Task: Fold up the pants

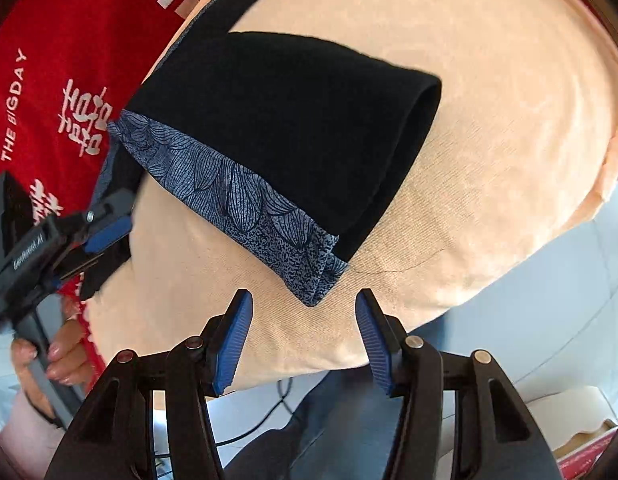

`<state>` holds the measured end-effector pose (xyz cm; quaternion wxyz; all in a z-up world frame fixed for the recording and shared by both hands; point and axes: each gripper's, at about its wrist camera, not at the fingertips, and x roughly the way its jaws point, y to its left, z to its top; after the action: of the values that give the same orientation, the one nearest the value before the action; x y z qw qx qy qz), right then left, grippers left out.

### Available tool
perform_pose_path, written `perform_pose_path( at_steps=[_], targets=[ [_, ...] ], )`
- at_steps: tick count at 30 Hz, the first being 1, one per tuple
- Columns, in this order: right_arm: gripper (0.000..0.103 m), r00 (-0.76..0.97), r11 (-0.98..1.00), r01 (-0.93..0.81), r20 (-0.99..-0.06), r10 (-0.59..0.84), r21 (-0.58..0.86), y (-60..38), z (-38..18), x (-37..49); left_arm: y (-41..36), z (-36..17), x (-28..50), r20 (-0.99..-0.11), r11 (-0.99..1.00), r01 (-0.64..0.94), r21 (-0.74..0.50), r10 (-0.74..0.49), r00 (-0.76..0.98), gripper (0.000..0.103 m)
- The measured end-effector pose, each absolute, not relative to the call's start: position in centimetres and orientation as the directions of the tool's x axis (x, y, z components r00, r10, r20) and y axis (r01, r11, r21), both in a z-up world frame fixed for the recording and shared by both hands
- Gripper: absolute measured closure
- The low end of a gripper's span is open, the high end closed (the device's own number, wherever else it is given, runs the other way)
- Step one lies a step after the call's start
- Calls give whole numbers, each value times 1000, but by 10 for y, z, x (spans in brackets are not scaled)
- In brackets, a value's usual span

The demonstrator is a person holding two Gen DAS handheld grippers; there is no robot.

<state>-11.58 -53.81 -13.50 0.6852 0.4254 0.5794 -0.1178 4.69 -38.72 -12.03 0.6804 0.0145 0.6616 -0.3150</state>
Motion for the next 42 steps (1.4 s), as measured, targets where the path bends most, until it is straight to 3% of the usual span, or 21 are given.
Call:
perform_pose_path(
  at_steps=[9,11,12,13,15,17,18,26,34,42],
  targets=[
    [46,363,584,565,-811,458,583,-554,-150,-106,-428,-145,44,-923,821,433,-372,-376,-78,30],
    [51,366,578,553,-799,477,600,-556,-152,-104,-434,-145,44,-923,817,441,-371,-378,-77,30],
    [62,364,573,550,-792,490,607,-557,-153,-103,-435,-145,45,-923,820,434,-372,-375,-82,31],
    [82,352,565,552,-786,509,613,-558,-155,-102,-435,-145,44,-922,822,427,-377,-377,-88,35],
    [100,343,557,548,-775,531,624,-559,-155,-98,-439,-147,45,-922,821,423,-384,-370,-117,81],
    [100,350,553,534,-763,544,640,-561,-149,-98,-442,-147,46,-916,826,400,-398,-379,-131,85],
    [100,355,546,525,-751,556,653,-564,-144,-96,-440,-143,47,-911,825,389,-410,-392,-130,95],
    [100,471,510,448,-678,564,735,-625,-79,-63,-455,-88,77,-871,801,365,-475,-488,-63,95],
    [100,533,617,322,-676,509,718,-723,-20,34,-517,-68,151,-848,793,369,-485,-530,24,95],
    [100,444,724,253,-742,502,642,-789,-39,160,-567,-92,216,-894,847,365,-386,-441,79,95]
  ],
)
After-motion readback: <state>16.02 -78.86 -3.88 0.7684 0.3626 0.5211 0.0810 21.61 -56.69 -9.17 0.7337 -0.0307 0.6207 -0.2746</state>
